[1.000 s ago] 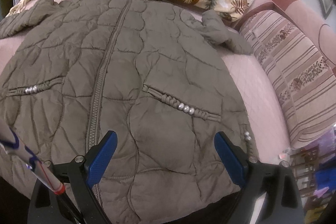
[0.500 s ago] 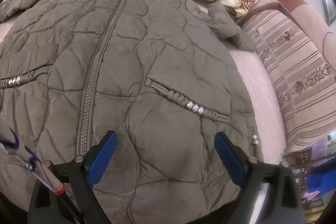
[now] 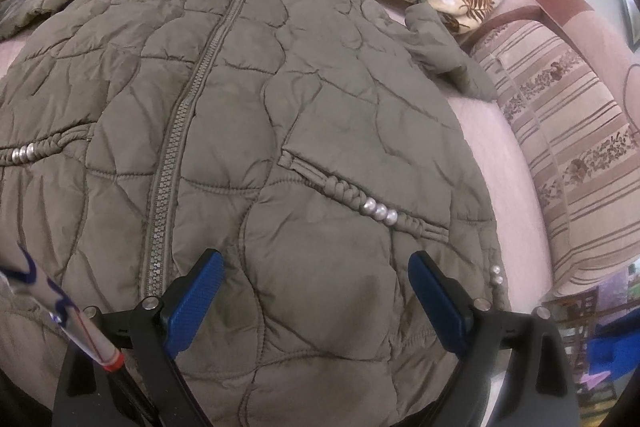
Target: Fold large clothes
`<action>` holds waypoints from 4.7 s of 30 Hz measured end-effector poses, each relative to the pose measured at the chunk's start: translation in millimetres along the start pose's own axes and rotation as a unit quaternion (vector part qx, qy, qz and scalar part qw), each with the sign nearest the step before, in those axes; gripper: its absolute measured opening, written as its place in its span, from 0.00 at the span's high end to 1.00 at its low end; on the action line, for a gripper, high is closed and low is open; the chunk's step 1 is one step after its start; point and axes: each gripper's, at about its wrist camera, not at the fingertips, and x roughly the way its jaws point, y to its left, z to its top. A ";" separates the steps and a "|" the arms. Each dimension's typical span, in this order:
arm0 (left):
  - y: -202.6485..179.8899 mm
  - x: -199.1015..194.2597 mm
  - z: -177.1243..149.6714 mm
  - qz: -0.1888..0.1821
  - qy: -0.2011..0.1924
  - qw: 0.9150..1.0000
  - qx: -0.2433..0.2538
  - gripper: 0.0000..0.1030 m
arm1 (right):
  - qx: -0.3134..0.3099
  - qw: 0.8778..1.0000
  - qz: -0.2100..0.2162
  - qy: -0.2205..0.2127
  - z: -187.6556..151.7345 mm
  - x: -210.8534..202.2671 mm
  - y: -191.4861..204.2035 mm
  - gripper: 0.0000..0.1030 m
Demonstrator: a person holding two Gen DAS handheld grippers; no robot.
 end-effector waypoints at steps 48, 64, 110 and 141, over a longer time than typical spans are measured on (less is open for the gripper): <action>-107.5 -251.4 -284.6 -0.163 -0.134 0.930 0.300 0.35 | 0.146 0.959 0.225 -0.096 44.9 -22.5 -76.2 0.07; -42.9 -165.6 -204.1 -0.086 -0.075 0.982 0.151 0.35 | 0.106 0.946 0.306 -0.028 179.4 49.0 60.6 0.36; -102.6 -134.2 -231.2 -0.069 -0.025 0.976 0.207 0.35 | 0.169 0.975 0.138 -0.034 234.8 94.3 -89.3 0.91; -162.4 -138.9 -312.2 -0.049 -0.070 0.934 0.347 0.32 | 0.531 0.803 0.270 -0.004 123.9 234.8 -357.1 0.44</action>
